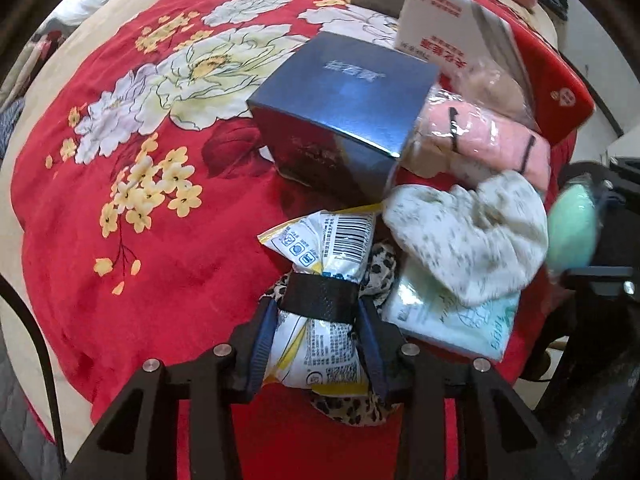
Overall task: Organize soft objects
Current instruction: 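Lift the snack packet with left tool while right tool holds the green sponge bag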
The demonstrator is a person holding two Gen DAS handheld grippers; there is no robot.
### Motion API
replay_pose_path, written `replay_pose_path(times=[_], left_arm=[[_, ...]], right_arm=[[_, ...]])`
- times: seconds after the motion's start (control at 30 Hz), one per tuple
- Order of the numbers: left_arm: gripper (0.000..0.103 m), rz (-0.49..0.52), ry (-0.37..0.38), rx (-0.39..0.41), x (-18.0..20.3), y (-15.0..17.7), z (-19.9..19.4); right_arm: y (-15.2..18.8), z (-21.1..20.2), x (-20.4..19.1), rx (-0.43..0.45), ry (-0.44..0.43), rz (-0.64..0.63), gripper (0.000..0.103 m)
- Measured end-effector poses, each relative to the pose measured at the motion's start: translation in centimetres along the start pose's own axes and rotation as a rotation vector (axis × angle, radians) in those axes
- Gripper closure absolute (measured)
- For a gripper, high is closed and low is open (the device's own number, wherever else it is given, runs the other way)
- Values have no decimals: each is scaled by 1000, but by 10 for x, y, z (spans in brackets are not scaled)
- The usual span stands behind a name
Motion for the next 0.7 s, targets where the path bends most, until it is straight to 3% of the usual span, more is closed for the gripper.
replay_pose_path(times=[0.23,0.4,0.7], left_arm=[[64,-199,201,147,-35,17,-21],[64,-295,239,208,-54,34,-29],[63,-283,221,196,-43,46,-23]], right_arm=[[-5,-20,8,37,-57,43,55],[-4,-23,9,33,-74,61,55],[-6,-22,8,37,-81,59,55]])
Point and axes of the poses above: each gripper's, at about its wrist camera, not at the fingertips, and z roughly the way its jaws point, x to its right, y to its underside, the point moved 2 cm from there along z, roughly the way its jaws point, and after that the axes turned 10 degrees about y, right-handed, at the moved point
